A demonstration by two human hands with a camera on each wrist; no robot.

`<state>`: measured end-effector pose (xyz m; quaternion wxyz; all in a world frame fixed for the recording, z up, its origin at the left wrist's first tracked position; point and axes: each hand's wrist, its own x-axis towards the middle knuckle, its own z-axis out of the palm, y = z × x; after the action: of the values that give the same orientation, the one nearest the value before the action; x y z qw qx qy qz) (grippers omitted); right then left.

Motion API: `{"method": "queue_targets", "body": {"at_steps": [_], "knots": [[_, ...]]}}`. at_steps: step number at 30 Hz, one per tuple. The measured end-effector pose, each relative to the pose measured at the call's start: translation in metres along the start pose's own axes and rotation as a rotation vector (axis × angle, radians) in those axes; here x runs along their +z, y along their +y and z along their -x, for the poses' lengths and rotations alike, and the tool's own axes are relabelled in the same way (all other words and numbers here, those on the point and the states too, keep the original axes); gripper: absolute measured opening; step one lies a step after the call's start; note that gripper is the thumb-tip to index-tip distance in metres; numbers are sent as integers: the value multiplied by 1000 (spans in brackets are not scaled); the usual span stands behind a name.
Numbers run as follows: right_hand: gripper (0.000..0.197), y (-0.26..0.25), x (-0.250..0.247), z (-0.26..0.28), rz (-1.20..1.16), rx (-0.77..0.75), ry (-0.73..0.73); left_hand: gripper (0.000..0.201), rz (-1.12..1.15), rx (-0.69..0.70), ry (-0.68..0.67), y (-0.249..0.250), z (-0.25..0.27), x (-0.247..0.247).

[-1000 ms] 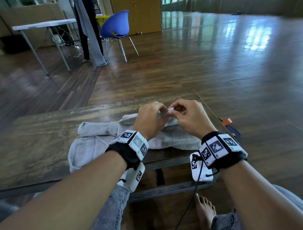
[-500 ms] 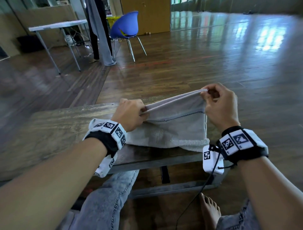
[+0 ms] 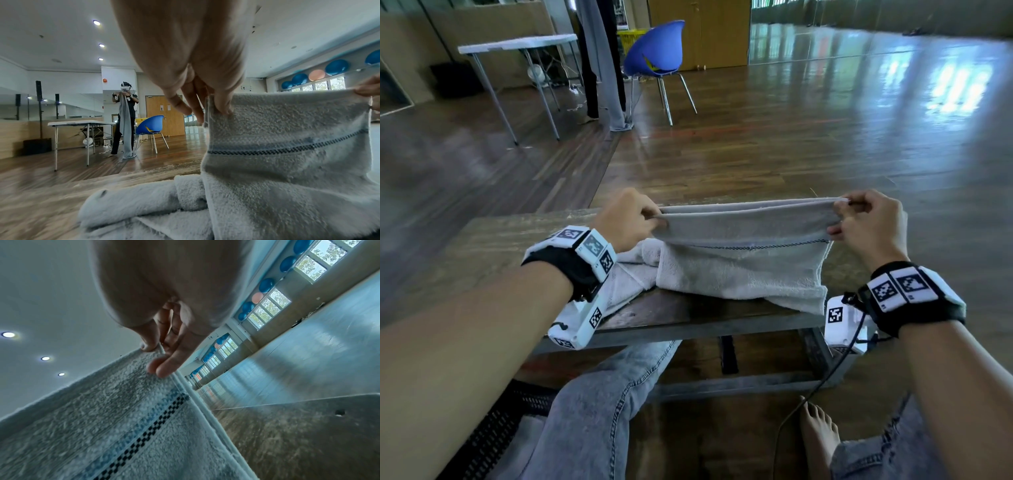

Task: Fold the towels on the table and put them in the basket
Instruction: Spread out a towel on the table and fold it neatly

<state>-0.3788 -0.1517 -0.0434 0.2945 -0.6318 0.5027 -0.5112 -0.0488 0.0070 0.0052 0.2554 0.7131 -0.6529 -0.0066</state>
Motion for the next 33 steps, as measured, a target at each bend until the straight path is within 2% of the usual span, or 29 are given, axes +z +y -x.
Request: {"method": "queue_targets", "body": {"at_steps": [4, 8, 9, 11, 13, 16, 18, 20, 23, 25, 28, 33], "knots": [[10, 7, -3, -1, 117, 22, -23, 6, 75, 35, 77, 2, 3, 0], [4, 6, -4, -1, 185, 19, 22, 25, 100, 50, 112, 0, 2, 2], [4, 5, -4, -2, 175, 29, 23, 25, 95, 51, 103, 0, 1, 2], [8, 7, -2, -6, 168, 68, 19, 13, 100, 29, 72, -1, -1, 3], [11, 11, 1, -12, 149, 157, -43, 7, 130, -27, 21, -4, -5, 6], [9, 18, 10, -20, 69, 337, -221, 14, 160, -110, -84, -11, -13, 19], [9, 22, 15, -23, 114, 400, -337, 17, 79, -138, -174, -18, -18, 31], [9, 27, 21, -22, 285, 358, -456, 19, -34, -118, -277, -25, -22, 44], [9, 32, 34, -17, 692, 141, -620, 17, -78, -113, -443, -35, -28, 62], [8, 35, 46, -12, 794, 82, -708, 21, -66, -133, -566, -43, -26, 73], [11, 33, 62, -5, 774, 106, -775, 23, 1, -177, -537, -57, -19, 80], [17, 17, 95, 5, 669, -14, -858, 21, -111, -231, -481, -80, -8, 66]]}}
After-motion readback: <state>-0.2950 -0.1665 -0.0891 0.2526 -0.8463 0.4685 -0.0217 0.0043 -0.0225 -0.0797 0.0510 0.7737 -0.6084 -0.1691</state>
